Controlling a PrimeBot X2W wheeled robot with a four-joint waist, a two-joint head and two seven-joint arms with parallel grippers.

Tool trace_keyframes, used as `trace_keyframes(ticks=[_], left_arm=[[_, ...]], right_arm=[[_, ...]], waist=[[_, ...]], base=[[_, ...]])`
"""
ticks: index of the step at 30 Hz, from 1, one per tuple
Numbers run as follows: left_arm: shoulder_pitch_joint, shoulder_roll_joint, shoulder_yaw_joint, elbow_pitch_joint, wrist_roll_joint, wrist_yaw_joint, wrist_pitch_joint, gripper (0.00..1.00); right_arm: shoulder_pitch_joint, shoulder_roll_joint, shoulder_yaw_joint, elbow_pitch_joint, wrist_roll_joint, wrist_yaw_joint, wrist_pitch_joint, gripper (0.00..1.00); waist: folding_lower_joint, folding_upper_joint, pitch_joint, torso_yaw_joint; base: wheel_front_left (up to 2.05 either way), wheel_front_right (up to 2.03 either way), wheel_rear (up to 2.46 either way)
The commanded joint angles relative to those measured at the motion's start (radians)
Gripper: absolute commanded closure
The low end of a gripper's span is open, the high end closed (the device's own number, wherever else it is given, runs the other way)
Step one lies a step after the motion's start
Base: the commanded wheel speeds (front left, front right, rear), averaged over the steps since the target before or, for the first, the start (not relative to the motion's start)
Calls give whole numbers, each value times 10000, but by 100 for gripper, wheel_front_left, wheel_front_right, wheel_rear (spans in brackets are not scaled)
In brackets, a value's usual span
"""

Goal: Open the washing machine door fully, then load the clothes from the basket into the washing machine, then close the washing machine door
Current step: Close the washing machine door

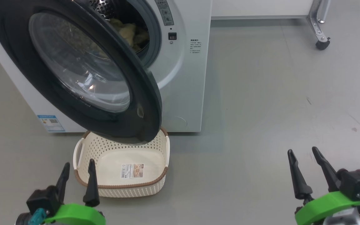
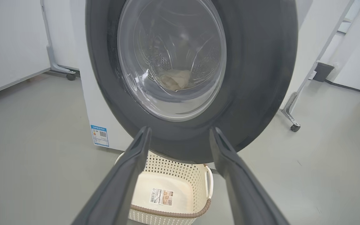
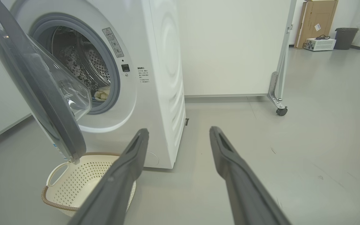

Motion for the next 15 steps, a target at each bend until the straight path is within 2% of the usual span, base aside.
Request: trace_keyframes(ticks=[1, 7, 15], left_arm=[[-242, 291, 261, -351, 249, 130, -142, 0], [-13, 409, -144, -514, 1079, 594, -215, 0], [77, 421, -305, -684, 1264, 801, -215, 0]], right_arm=[[-176, -83, 173, -390, -18, 37, 25, 0], [-70, -83, 128, -470, -13, 37, 71, 0], [-62, -83, 97, -475, 8, 37, 80, 0]], waist=[[1, -1, -5, -17], [1, -1, 19, -33], [1, -1, 66, 11]], base=[[0, 0, 0], [0, 0, 0], [0, 0, 0]])
